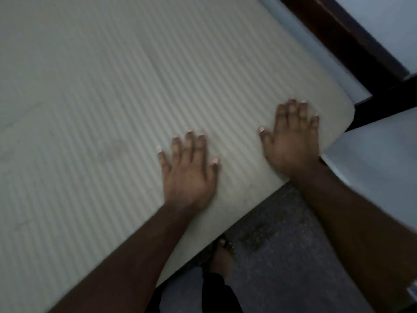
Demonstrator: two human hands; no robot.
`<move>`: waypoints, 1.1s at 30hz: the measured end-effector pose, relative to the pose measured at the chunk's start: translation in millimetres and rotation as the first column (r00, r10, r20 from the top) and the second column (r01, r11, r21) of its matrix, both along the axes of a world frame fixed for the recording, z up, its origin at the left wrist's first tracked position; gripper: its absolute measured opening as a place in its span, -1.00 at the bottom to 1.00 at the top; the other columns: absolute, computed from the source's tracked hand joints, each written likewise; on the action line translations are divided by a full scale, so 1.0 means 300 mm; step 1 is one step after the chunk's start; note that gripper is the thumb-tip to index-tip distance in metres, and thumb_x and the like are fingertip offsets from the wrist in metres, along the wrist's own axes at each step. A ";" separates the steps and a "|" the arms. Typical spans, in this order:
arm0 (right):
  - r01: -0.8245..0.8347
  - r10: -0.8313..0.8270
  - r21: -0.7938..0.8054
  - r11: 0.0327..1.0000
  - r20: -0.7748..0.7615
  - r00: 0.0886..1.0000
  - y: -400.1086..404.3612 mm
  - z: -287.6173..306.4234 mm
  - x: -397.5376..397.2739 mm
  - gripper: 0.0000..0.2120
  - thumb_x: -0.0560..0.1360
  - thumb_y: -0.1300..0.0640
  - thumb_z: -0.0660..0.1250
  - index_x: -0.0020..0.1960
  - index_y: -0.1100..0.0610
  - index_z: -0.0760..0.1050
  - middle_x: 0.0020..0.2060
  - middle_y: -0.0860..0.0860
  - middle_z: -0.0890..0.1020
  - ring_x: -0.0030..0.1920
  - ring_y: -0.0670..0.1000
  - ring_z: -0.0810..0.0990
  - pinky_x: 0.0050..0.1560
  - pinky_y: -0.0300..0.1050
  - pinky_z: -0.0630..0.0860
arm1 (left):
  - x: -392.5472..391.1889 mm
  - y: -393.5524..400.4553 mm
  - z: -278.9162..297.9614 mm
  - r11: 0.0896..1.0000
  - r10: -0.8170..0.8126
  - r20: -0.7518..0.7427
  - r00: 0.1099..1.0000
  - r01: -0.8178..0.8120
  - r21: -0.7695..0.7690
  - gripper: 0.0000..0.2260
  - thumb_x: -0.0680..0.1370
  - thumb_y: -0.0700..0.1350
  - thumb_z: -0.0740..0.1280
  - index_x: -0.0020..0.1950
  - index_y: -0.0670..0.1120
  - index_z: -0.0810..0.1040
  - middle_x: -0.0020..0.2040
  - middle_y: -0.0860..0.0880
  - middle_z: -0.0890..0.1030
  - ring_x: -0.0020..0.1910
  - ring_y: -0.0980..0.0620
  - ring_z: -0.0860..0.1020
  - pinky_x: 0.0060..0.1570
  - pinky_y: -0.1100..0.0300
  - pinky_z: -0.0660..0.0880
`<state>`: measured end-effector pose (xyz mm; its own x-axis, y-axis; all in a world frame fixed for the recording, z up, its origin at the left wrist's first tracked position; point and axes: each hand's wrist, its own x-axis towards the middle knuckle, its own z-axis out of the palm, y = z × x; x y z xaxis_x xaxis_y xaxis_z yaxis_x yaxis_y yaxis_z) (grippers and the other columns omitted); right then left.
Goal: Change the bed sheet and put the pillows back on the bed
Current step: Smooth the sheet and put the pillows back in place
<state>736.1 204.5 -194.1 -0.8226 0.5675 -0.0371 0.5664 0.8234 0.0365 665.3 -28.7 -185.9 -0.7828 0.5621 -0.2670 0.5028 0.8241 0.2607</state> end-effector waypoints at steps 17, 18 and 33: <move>0.019 -0.014 -0.096 0.995 0.052 0.999 0.129 0.047 -0.179 -0.23 0.60 -0.25 -0.09 0.58 0.29 0.11 0.56 0.28 0.17 0.56 0.30 0.12 0.48 0.38 0.12 | -0.253 -0.023 0.004 0.968 0.251 0.019 0.968 -0.250 -0.035 -0.31 0.57 0.29 -0.19 0.65 0.01 0.05 0.66 -0.06 0.00 0.62 -0.16 -0.06 0.51 -0.34 -0.12; -0.120 0.121 -0.081 0.989 0.003 0.993 0.019 0.039 -0.231 -0.28 0.60 -0.21 -0.01 0.56 0.29 0.17 0.54 0.29 0.22 0.54 0.31 0.18 0.46 0.39 0.16 | -0.300 -0.095 -0.004 0.938 0.340 0.004 0.940 -0.339 -0.065 -0.29 0.56 0.28 -0.18 0.65 -0.02 0.05 0.66 -0.07 -0.01 0.62 -0.17 -0.06 0.50 -0.36 -0.12; -0.184 0.186 -0.036 0.982 0.078 0.979 0.294 -0.072 -0.699 -0.28 0.61 -0.30 -0.08 0.61 0.14 0.12 0.59 0.13 0.16 0.59 0.16 0.11 0.53 0.27 0.07 | -0.771 0.355 -0.054 0.994 -0.113 0.031 0.993 0.113 0.006 -0.37 0.62 0.30 -0.15 0.65 0.08 -0.10 0.65 0.07 -0.12 0.61 -0.18 -0.23 0.46 -0.38 -0.26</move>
